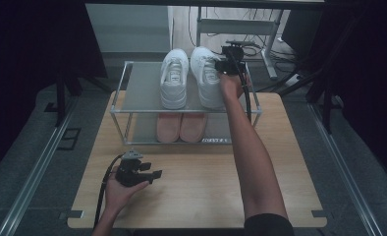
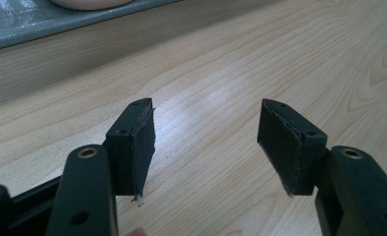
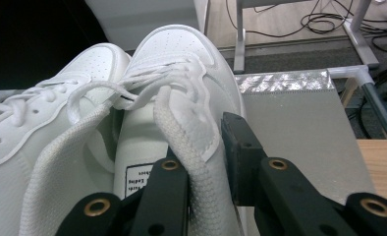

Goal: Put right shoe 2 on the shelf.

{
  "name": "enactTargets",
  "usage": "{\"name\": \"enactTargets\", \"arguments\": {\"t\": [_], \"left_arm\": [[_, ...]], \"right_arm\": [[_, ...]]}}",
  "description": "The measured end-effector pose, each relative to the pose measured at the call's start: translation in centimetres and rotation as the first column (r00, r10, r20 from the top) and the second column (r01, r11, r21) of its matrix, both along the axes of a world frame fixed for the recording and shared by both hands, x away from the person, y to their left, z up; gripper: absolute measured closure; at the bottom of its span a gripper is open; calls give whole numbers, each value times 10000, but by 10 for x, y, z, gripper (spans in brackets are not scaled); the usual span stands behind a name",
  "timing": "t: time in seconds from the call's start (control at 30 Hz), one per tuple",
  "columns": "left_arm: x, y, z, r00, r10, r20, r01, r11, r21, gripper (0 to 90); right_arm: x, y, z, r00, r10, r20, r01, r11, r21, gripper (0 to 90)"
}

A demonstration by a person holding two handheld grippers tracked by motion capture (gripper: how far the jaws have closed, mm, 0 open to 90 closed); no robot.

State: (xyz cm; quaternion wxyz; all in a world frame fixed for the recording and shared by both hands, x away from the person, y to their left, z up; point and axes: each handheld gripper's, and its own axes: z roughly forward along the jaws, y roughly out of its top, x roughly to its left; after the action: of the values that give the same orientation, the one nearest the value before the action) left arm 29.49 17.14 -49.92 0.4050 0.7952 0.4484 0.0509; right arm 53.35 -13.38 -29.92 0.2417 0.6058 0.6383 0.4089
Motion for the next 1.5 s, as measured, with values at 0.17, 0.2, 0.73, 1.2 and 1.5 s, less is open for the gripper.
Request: {"name": "enactTargets", "arguments": {"t": [0.17,0.2,0.73,1.2,1.5], "left_arm": [[0,0,-1,10000,-24,-21,24,10000,8,391],[0,0,-1,10000,-25,-17,25,10000,-1,391],[-1,0,0,10000,35,43,-35,10000,46,391],[-1,-1,0,9999,99,58,-100,9998,149,391],[-1,-1,0,9999,85,55,-86,9998,180,391]], "right_arm": [[3,7,-9,9997,-172,-147,174,9998,115,782],[3,7,-11,9997,-195,-134,197,9997,149,762],[-32,-23,13,9864,1315,985,-1331,9911,89,691],[-61,-73,-14,9597,2703,768,-2678,9626,-415,893],[-70,-65,-35,9433,3302,341,-3265,9415,-838,893]]}}
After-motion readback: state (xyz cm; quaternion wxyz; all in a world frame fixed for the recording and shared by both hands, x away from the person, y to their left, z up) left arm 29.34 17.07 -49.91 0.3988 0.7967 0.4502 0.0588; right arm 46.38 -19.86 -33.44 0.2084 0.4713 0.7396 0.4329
